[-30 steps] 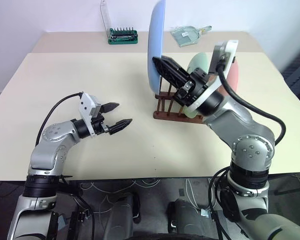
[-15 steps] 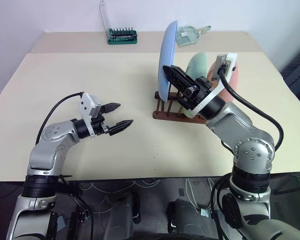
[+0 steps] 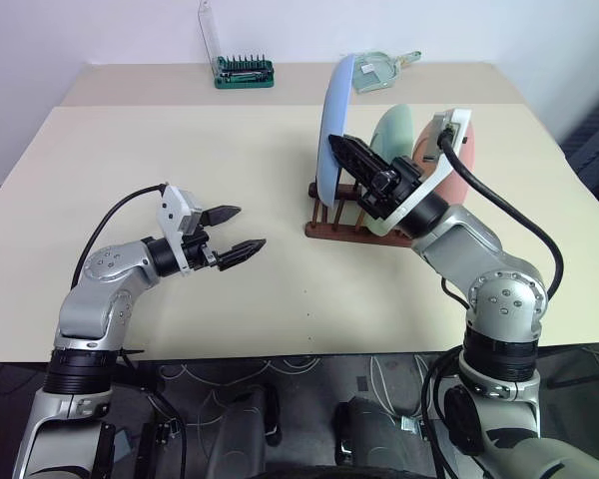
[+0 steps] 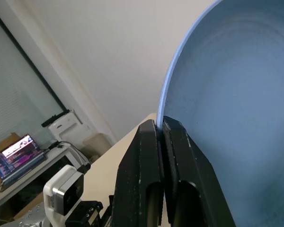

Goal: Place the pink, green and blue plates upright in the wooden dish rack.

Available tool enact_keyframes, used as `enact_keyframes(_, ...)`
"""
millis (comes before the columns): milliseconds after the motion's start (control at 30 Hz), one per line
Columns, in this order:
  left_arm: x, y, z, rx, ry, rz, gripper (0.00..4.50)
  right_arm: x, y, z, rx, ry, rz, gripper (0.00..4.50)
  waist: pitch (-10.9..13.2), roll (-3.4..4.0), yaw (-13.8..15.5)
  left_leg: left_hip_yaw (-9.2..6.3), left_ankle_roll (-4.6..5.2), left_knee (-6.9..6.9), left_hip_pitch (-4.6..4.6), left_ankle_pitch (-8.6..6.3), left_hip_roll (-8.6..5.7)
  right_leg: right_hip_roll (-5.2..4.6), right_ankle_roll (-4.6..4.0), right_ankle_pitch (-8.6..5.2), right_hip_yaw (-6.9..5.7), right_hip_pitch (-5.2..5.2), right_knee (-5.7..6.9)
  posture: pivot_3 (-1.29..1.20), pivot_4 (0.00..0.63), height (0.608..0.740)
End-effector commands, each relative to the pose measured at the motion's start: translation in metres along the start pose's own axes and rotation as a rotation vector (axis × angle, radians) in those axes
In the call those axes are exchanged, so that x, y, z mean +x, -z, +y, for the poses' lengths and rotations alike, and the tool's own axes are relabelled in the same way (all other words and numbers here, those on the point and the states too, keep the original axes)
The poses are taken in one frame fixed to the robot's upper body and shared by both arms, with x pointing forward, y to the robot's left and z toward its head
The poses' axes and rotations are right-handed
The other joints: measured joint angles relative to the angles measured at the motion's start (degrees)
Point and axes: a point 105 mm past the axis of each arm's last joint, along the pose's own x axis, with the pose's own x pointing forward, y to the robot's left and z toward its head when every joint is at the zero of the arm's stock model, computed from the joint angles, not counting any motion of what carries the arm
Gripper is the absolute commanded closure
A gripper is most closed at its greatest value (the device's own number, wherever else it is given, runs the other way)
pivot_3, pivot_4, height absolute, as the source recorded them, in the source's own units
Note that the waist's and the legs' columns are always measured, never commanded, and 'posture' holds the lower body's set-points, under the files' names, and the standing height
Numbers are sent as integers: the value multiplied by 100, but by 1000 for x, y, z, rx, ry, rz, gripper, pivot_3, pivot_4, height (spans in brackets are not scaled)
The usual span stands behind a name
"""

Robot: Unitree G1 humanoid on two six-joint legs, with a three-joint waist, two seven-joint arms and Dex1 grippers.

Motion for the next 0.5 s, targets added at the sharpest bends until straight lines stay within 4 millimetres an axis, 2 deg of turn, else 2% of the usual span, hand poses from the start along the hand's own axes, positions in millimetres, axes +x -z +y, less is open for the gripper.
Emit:
enact_keyframes(33, -1, -12, -2, 47, 5, -32, 0, -1, -8, 1, 3, -11, -18, 4472, 0, 0, 1, 0, 0, 0, 0, 0, 0, 0, 0, 0, 0, 0, 0, 0, 150, 736)
enact_keyframes(100, 0, -12, -1, 48, 4, -32, 0, -1, -7, 0, 4, -11, -13, 4472, 0, 0, 0, 0, 0, 0, 0, 0, 0, 0, 0, 0, 0, 0, 0, 0, 150, 736)
enact_keyframes(133, 0, -12, -1, 48, 4, -33, 0, -1, -7, 0, 4, -11, -12, 4208, 0, 0, -1, 0, 0, -1, 0, 0, 0, 0, 0, 0, 0, -1, 0, 0, 150, 736)
enact_keyframes(200, 0, -12, -1, 49, 3, -33, 0, -1, -6, -3, 4, -4, -9, 3565, 0, 0, -2, 0, 0, -1, 0, 0, 0, 0, 0, 0, 0, -1, 0, 0, 150, 736)
enact_keyframes(433, 0, -11, -2, 49, 2, -34, 0, -1, -8, -7, -15, 11, -10, 68, 0, 0, 1, 0, 0, -2, -1, 0, 0, 0, 0, 0, 1, -1, -1, 0, 150, 736)
enact_keyframes(500, 0, -11, -2, 48, 1, -33, 0, -1, -8, -6, -22, 11, -9, 68, 0, 0, 0, 0, 0, -2, -1, 0, 0, 0, 0, 0, 1, -1, -1, 0, 150, 736)
